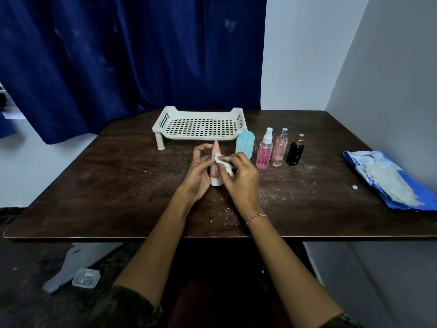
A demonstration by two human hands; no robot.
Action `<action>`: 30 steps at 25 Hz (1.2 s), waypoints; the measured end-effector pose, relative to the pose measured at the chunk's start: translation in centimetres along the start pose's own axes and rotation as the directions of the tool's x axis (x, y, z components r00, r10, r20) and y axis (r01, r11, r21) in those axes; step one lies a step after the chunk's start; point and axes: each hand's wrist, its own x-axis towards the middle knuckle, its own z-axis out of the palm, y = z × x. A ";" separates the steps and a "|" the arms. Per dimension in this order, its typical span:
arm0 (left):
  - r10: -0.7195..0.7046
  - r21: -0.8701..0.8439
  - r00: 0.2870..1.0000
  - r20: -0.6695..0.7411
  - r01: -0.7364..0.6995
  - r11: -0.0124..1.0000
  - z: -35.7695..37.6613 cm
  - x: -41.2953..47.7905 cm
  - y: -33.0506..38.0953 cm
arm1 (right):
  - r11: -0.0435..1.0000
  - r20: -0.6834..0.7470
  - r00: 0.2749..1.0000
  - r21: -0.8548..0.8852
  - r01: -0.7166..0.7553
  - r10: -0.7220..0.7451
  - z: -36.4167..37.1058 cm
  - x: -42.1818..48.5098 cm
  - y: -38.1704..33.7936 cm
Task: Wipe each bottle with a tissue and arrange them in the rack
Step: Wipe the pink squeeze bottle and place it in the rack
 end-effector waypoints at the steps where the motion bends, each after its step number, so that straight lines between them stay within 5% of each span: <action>1: 0.009 0.016 1.000 -0.017 -0.009 1.000 0.0 0.1 0.1 | 1.000 0.015 1.000 0.012 -0.007 0.007 -0.1 -0.2 0.1; 30: 0.042 0.044 0.970 -0.241 -0.033 0.999 0.4 0.3 0.1 | 0.998 0.261 0.965 -0.056 -0.002 0.017 0.5 -0.8 -0.2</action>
